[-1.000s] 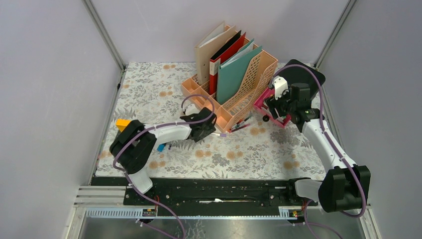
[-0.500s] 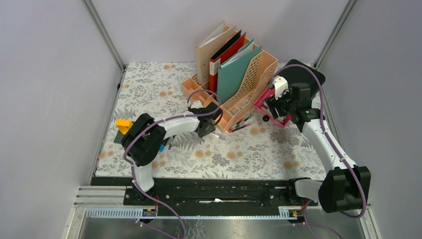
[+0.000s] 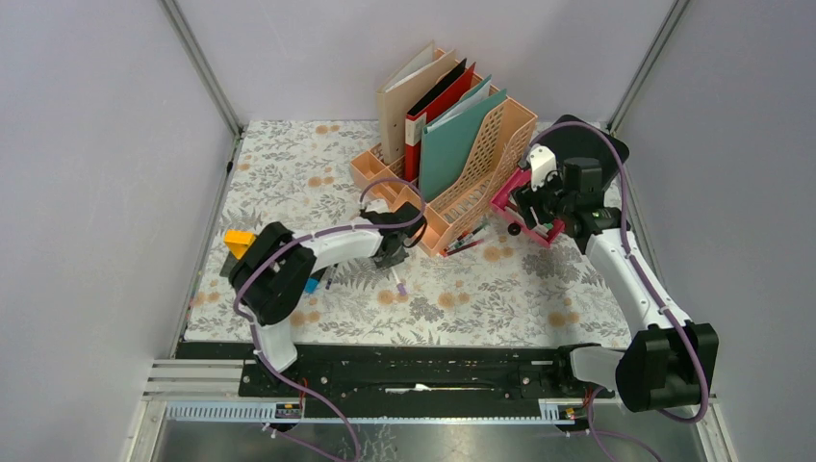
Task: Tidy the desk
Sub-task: Pick up the stationery from the center of the board.
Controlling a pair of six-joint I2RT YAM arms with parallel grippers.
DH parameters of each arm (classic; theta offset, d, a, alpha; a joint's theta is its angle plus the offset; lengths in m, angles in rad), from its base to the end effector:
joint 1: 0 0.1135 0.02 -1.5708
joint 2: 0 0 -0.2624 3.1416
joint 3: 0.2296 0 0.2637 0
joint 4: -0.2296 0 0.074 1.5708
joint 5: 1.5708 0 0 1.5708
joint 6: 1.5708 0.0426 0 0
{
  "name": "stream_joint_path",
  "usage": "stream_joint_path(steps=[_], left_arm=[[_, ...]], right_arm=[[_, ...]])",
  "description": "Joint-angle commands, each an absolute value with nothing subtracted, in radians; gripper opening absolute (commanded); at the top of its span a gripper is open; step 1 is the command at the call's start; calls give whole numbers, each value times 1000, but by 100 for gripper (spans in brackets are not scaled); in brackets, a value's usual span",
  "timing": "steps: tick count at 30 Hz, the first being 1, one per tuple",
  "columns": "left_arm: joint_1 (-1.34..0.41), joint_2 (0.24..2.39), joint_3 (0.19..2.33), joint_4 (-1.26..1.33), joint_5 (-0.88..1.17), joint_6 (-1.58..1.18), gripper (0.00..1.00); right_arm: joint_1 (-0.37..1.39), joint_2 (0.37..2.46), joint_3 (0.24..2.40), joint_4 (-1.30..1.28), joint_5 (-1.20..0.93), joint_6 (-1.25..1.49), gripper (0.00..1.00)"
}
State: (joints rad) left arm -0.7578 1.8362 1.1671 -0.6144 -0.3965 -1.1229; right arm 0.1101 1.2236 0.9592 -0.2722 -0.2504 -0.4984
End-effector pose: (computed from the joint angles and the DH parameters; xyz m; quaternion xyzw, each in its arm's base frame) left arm 0.2725 -0.2352 0.1459 -0.2039 0.9491 0.0015 0.2402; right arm 0.2904 0.0427 0.2921 -0.3173 0.8044 0.0119 0.5022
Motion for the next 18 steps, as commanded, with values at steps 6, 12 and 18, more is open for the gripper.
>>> stream_joint_path(steps=[6,12,18], left_arm=[[-754,1565,955,-448,-440,-984,4],[-753,1429,817,-215,-346,-903,0],[-753,1344,738,-65,-291,-868,0]], right_arm=[[106,1192,1051,-343,-446,-444,71],[105,1200,1055,-384,-755,-429,71],[105,1215,1022,-337,-1020,-349,71]])
